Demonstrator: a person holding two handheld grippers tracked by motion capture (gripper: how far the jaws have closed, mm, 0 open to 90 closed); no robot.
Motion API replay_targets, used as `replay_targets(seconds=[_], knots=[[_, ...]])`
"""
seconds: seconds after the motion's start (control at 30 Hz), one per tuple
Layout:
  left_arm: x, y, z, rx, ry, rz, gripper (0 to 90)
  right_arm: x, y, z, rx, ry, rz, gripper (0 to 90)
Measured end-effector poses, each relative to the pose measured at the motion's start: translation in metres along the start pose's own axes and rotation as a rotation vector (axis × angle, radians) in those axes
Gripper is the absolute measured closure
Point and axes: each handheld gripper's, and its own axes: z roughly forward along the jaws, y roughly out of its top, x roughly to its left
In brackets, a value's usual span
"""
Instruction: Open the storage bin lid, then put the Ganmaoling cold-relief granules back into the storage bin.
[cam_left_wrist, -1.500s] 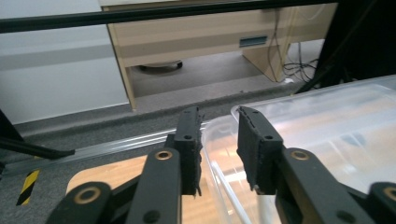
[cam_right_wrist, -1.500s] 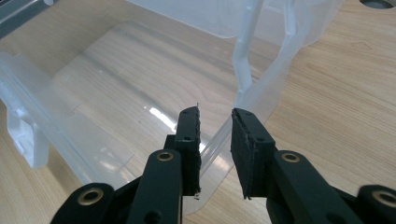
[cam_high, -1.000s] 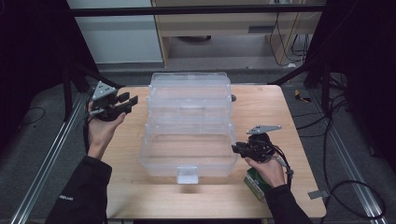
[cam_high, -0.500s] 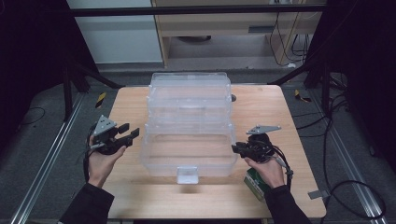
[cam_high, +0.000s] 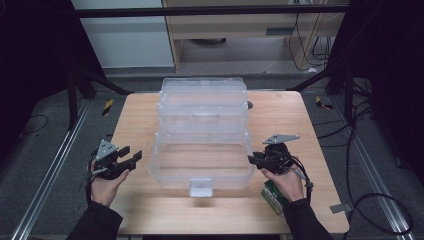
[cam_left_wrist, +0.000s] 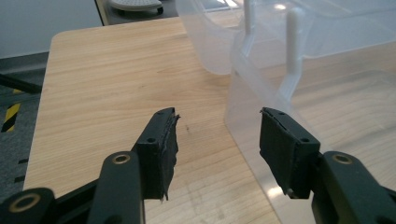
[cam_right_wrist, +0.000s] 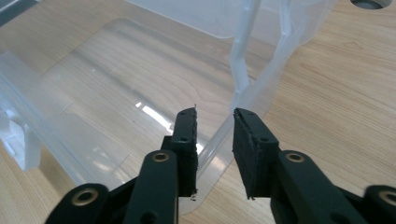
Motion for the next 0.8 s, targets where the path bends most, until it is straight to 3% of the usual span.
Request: replay_targets(seconds=[0.17,0.3,0.57,0.8], knots=[[0.004,-0.005,0.003,0.004,0.007,-0.01,43.2,0.001,0.003,-0.013,-0.02,0.003,0.005,63.4],[0.005,-0.009,0.006,0.017,0.019,-0.003,42.1,0.001,0.011,-0.028,-0.024,-0.025,-0.024,56.7],[0.012,-0.011,0.007,0.025,0.035,-0.02,40.8,-0.005,0.015,-0.056,0.045,-0.082,-0.025,39.8],[0.012,-0.012,0.008,0.032,0.041,-0.018,40.5,-0.005,0.012,-0.072,0.094,-0.123,-0.05,30.7]])
